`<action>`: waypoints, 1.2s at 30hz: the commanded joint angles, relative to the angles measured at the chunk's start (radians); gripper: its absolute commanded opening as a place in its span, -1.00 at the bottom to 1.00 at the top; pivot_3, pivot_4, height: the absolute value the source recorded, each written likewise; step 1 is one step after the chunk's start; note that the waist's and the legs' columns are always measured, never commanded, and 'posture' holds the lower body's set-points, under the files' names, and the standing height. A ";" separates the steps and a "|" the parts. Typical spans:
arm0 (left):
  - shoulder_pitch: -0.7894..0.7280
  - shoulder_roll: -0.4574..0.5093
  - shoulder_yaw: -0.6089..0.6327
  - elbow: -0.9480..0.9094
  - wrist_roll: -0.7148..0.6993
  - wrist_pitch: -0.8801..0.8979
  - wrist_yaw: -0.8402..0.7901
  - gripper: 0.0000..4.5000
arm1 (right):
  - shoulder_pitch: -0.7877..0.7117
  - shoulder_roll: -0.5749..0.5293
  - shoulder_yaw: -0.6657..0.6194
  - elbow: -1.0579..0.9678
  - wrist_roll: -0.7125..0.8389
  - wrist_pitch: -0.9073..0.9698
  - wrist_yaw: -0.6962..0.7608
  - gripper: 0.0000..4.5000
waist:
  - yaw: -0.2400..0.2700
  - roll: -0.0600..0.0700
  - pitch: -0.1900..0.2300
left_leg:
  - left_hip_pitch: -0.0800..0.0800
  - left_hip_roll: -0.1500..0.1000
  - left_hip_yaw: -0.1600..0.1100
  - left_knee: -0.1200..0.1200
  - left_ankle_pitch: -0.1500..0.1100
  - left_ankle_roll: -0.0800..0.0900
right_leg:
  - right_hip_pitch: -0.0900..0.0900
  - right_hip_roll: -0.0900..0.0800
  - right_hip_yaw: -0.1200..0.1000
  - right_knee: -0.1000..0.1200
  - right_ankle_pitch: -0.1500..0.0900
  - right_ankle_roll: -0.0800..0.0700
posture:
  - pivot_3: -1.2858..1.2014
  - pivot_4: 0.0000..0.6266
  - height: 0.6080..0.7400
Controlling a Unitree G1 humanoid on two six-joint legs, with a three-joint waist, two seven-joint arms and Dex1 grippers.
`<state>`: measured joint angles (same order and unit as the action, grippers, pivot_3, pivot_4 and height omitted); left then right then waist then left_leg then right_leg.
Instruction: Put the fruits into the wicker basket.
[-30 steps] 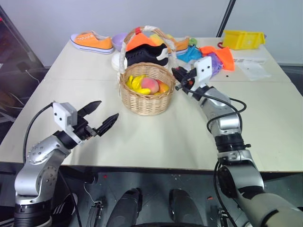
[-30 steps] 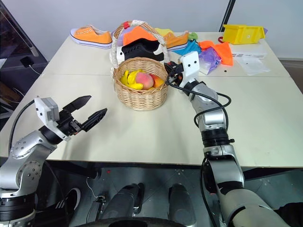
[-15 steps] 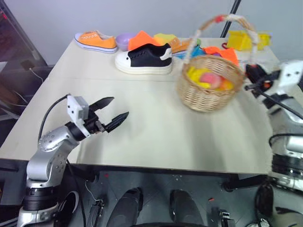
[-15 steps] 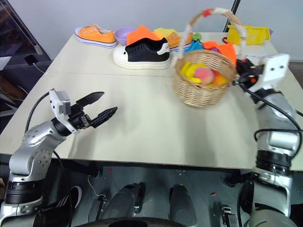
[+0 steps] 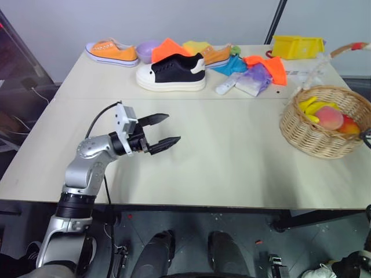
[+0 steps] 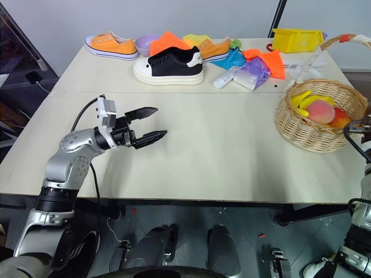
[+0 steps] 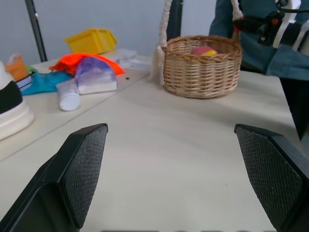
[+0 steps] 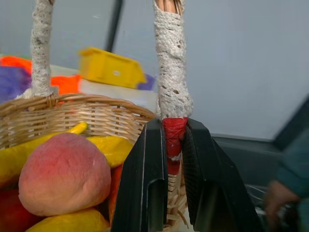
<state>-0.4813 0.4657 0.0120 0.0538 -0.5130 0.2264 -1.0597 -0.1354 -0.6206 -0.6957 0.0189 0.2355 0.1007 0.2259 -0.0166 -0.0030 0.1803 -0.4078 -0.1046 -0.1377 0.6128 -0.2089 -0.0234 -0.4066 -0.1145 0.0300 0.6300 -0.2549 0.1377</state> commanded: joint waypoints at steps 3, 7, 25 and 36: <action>-0.003 0.011 -0.017 0.012 0.027 -0.042 -0.057 1.00 | 0.010 0.031 0.000 -0.084 0.000 -0.014 -0.057 -1.00 | 0.002 0.000 0.000 | 0.000 0.000 0.000 0.000 0.000 0.000 | 0.000 0.000 0.000 0.000 0.000 0.000 | 0.03 -0.52 1.00; 0.003 0.016 -0.012 0.009 0.034 -0.047 -0.068 1.00 | 0.013 0.046 0.014 -0.097 0.019 -0.013 -0.054 -0.36 | 0.002 0.000 0.000 | 0.000 0.000 -0.001 0.000 0.000 0.000 | 0.000 0.000 0.000 0.000 0.000 0.000 | 0.03 -0.52 1.00; 0.086 0.019 0.053 -0.022 0.043 -0.055 0.037 1.00 | 0.303 0.374 0.212 -0.653 -0.028 -0.005 -0.166 0.99 | -0.001 0.001 -0.001 | 0.000 -0.001 -0.002 0.000 0.000 0.000 | 0.000 0.000 0.000 0.000 -0.001 0.001 | 0.03 -0.52 1.00; 0.241 0.027 0.233 -0.091 0.135 -0.043 0.397 1.00 | 0.078 0.193 0.614 -0.407 0.168 0.115 0.380 0.99 | 0.006 0.000 0.000 | 0.001 0.001 -0.002 0.000 0.000 0.000 | 0.001 0.001 0.001 -0.001 -0.001 0.000 | 0.03 -0.52 1.00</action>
<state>-0.2402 0.4776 0.1948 0.0072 -0.3868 0.1850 -0.7159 -0.0481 -0.4114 -0.0959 -0.3959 0.3755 0.2140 0.5376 -0.0103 -0.0031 0.1800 -0.4069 -0.1041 -0.1405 0.6125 -0.2091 -0.0236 -0.4058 -0.1137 0.0297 0.6293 -0.2555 0.1380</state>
